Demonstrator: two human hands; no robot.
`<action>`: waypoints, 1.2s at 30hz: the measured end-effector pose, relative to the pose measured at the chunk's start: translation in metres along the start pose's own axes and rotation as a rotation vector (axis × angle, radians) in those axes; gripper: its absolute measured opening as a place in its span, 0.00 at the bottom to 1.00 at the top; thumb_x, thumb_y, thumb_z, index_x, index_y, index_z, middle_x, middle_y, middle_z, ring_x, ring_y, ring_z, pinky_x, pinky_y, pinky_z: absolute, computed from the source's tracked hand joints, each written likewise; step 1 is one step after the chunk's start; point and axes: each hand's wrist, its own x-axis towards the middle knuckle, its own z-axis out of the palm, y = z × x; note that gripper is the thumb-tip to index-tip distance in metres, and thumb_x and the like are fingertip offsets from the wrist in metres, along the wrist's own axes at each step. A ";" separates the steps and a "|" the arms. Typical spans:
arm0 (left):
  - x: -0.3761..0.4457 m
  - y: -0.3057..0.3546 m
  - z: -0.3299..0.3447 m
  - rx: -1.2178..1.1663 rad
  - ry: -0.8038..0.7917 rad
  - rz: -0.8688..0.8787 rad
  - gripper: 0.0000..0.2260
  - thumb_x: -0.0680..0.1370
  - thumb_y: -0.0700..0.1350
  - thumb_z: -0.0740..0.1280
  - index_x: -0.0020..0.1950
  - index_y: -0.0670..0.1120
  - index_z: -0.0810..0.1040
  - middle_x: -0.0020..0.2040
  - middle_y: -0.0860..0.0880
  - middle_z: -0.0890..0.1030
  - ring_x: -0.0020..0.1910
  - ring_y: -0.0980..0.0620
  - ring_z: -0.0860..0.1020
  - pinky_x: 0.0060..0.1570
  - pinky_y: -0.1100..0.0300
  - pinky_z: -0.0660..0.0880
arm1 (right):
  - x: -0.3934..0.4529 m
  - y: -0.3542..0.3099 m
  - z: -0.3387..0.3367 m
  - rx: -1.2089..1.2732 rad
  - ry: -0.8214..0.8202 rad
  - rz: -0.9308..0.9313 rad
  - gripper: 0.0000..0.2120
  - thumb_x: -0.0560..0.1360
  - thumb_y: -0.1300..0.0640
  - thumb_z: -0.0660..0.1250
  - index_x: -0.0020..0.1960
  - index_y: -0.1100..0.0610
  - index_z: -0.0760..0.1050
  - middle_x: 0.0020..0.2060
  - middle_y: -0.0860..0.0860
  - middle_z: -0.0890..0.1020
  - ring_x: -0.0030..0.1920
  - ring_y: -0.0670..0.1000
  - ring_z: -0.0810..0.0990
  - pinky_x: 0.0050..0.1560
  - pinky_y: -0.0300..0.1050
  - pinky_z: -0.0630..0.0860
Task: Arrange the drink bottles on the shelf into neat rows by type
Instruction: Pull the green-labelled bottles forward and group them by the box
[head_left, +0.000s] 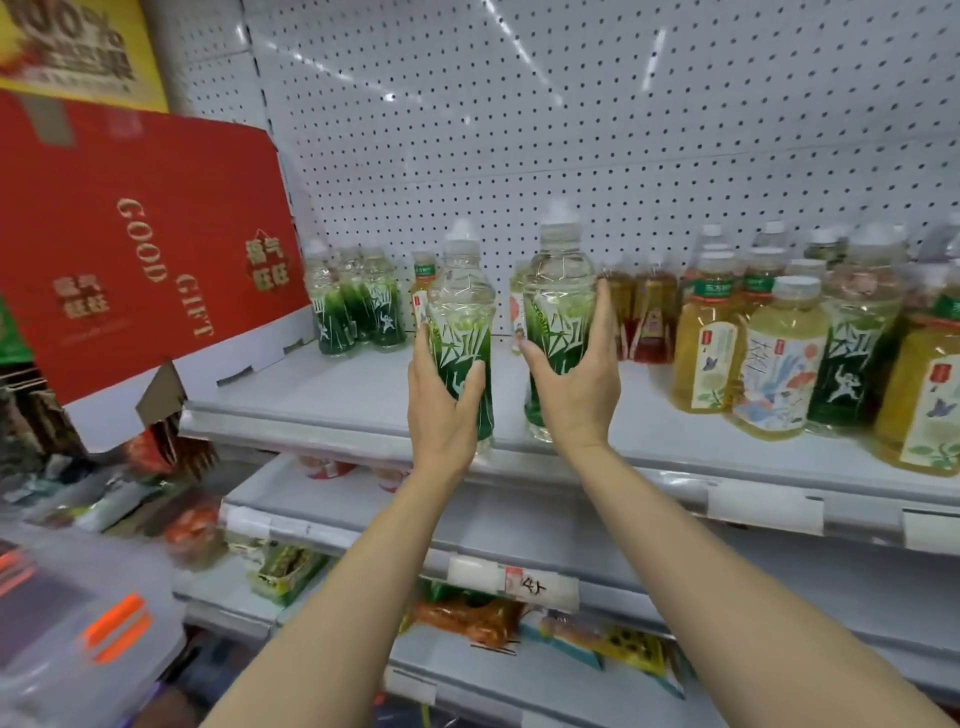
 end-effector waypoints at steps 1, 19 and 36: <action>0.008 -0.007 -0.004 0.020 -0.001 -0.006 0.33 0.81 0.49 0.66 0.81 0.48 0.52 0.79 0.51 0.60 0.76 0.55 0.58 0.68 0.66 0.54 | 0.002 -0.001 0.011 0.007 -0.010 0.006 0.45 0.69 0.46 0.74 0.78 0.49 0.51 0.75 0.47 0.63 0.73 0.46 0.61 0.66 0.36 0.60; 0.160 -0.152 -0.091 0.094 0.092 -0.098 0.30 0.73 0.48 0.73 0.72 0.47 0.64 0.66 0.48 0.73 0.63 0.48 0.74 0.63 0.46 0.74 | 0.001 -0.003 0.211 -0.046 -0.221 0.082 0.43 0.70 0.49 0.74 0.76 0.50 0.53 0.71 0.48 0.67 0.69 0.49 0.66 0.66 0.43 0.64; 0.273 -0.260 -0.112 0.100 0.004 -0.198 0.31 0.70 0.50 0.76 0.68 0.50 0.65 0.63 0.50 0.76 0.60 0.50 0.76 0.58 0.45 0.77 | 0.019 0.012 0.390 -0.098 -0.244 0.181 0.47 0.67 0.48 0.77 0.75 0.54 0.52 0.73 0.50 0.66 0.71 0.51 0.66 0.70 0.48 0.66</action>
